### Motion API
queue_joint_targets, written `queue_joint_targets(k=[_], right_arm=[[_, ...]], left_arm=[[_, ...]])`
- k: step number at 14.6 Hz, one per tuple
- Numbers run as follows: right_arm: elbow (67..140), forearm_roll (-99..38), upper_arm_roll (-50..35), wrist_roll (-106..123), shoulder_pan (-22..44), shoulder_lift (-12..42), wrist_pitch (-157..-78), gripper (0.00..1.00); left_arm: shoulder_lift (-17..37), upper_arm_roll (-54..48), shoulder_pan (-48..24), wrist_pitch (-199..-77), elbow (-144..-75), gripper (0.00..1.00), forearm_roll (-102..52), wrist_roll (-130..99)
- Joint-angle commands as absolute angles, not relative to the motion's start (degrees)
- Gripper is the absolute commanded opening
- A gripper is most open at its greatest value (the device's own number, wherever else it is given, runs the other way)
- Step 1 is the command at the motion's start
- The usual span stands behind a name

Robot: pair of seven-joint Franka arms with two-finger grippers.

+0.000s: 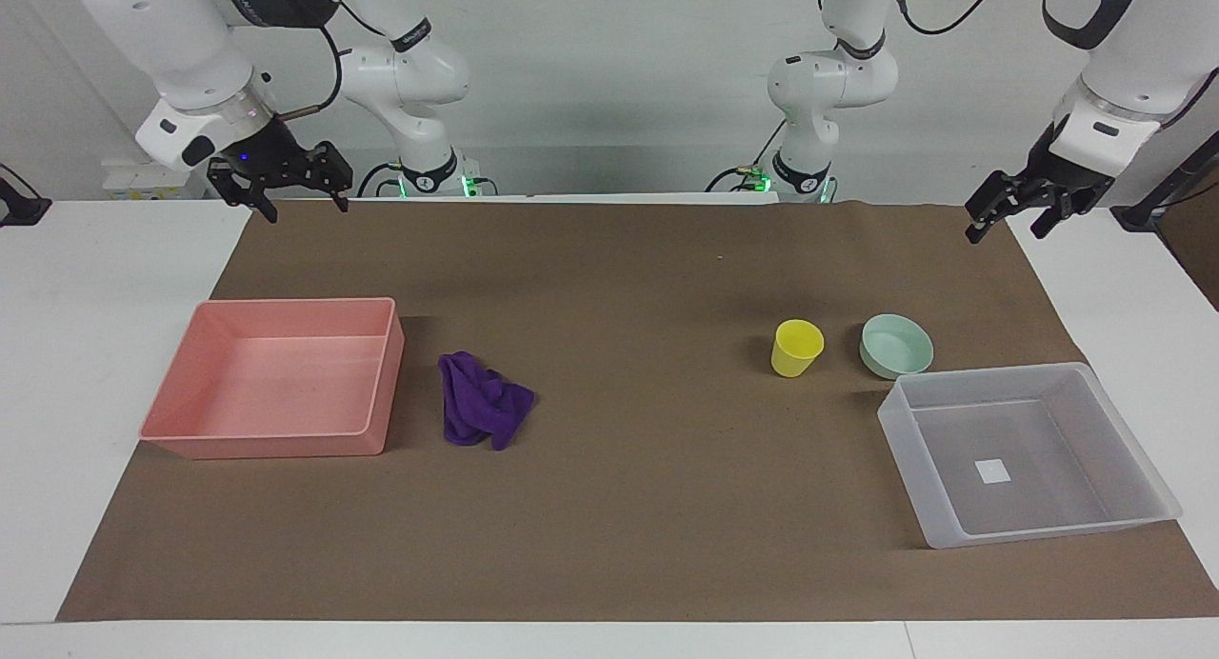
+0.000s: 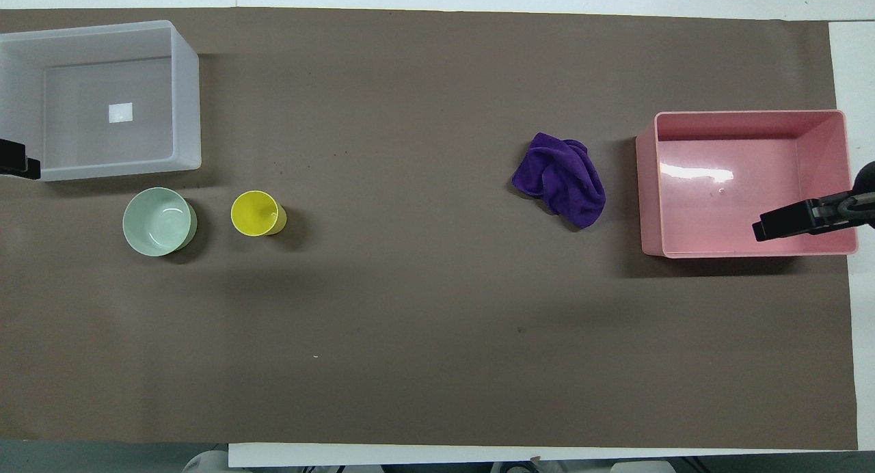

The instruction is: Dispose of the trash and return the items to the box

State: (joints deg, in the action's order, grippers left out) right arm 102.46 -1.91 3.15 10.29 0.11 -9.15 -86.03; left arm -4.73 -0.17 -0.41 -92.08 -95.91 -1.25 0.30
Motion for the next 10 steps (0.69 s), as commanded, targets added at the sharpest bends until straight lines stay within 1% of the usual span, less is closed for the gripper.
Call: queue_joint_targets(k=[1,6,7,8,9,10], right_arm=[[103.0,-1.7,3.0,10.8,-0.4,-9.5,-86.8,0.99],[103.4,-1.8,3.0,10.5,-0.4,-9.6,-87.0,0.99],[103.4,-1.8,2.9,10.3,0.0,-9.2,-89.4,0.99],[103.4,-1.8,2.7,10.3,0.3,-8.4,-90.8,0.99],[103.4,-1.8,2.1,10.2,0.6,-6.5,-91.8,0.99],[103.4,-1.8,1.8,10.0,1.9,-4.8,-94.3,0.99]], left_arm=[[-4.0,-0.1,-0.7,-90.2,-94.3,1.00,-0.8,0.4],[-4.2,-0.1,-0.8,-90.3,-95.1,1.00,-0.7,0.6],[-4.4,-0.1,-0.8,-90.5,-95.4,1.00,-0.7,0.5],[-4.9,-0.1,-0.7,-91.7,-97.1,1.00,-0.7,0.5],[-6.3,0.1,-0.2,-95.0,-100.9,1.00,-0.7,0.4],[-7.5,0.2,0.2,-98.7,-106.3,1.00,-0.7,-0.1]])
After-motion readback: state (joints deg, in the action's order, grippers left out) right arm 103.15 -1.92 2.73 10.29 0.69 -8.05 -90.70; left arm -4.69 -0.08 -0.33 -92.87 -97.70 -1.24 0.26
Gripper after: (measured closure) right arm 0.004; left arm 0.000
